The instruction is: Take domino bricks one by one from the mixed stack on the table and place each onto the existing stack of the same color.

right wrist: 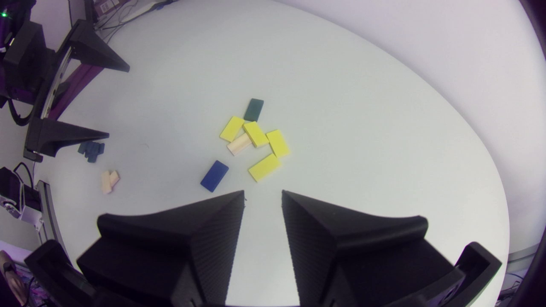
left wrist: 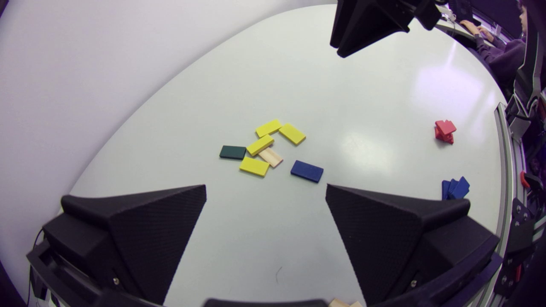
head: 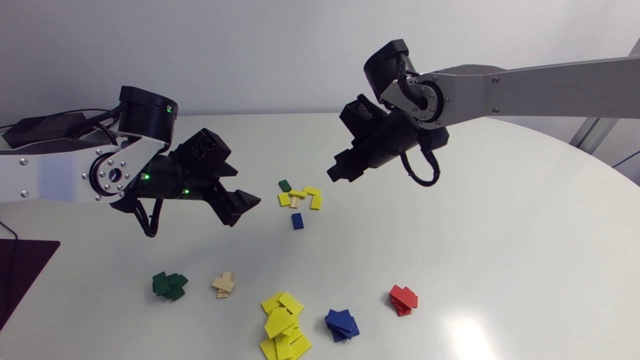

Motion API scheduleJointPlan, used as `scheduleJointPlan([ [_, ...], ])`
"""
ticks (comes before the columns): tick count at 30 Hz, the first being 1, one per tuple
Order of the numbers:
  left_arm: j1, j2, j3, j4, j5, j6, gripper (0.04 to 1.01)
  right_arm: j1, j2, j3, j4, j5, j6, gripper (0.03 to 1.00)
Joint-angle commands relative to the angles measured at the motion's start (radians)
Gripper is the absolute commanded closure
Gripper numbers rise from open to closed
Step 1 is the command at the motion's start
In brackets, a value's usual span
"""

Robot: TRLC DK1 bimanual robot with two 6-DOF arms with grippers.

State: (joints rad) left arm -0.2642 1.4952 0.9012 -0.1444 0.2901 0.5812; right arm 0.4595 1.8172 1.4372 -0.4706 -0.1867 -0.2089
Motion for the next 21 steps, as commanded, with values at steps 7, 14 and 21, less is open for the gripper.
scheduleJointPlan([
  [7,0.002,-0.020,-0.061,0.042,0.001,-0.023,0.046,0.019,0.057,0.049,-0.022,0.021,0.062,0.057],
  [14,0.005,-0.038,-0.082,0.055,0.001,-0.032,0.048,0.033,0.077,0.075,-0.033,0.039,0.071,0.059],
  [21,0.019,-0.041,-0.085,0.065,0.000,-0.058,0.048,0.053,0.126,0.121,-0.059,0.082,0.100,0.059],
])
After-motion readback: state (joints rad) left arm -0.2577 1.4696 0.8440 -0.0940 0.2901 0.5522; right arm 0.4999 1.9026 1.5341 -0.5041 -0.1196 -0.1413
